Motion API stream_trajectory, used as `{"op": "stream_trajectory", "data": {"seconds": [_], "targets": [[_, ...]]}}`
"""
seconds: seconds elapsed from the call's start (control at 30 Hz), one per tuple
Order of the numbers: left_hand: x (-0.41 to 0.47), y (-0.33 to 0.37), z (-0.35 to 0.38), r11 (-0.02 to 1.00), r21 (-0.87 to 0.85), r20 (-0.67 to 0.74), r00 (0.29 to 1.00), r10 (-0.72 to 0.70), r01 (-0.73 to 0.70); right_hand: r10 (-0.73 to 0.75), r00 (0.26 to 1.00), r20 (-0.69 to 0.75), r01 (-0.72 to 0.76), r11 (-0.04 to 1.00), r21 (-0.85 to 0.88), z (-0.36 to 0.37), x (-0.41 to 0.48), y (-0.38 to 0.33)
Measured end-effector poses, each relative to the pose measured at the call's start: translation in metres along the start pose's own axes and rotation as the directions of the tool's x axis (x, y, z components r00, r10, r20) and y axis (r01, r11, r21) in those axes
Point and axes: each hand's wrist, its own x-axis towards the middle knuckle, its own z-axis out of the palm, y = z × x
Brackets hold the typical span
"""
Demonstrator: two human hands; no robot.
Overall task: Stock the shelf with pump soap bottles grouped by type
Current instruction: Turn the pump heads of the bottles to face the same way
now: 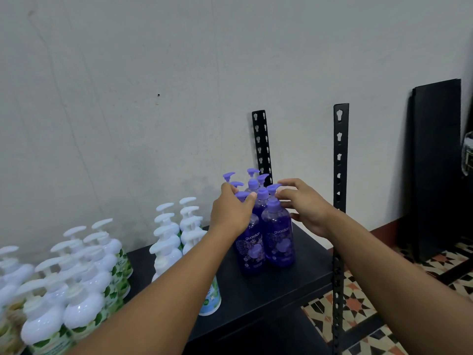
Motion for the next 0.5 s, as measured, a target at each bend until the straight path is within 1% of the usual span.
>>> {"op": "stream_trajectory", "data": {"seconds": [0.13, 0.3, 0.5], "targets": [[-0.0018, 0.0006, -0.0002, 0.999, -0.034, 0.022, 1.000, -0.018, 0.018, 0.008, 1.000, -0.002, -0.008, 1.000, 0.024, -0.0012, 0.0010, 0.0003], [0.0002, -0.0035, 0.0016, 1.000, -0.024, -0.026, 1.000, 0.007, -0.008, 0.014, 1.000, -0.006, -0.014, 0.998, 0.064, -0.0010, 0.0020, 0.0020], [0.0001, -0.0017, 0.0025, 1.000, -0.020, -0.046, 0.999, 0.001, -0.002, 0.012, 1.000, -0.019, -0.009, 0.990, 0.140, -0.0015, 0.0041, 0.0056]]}}
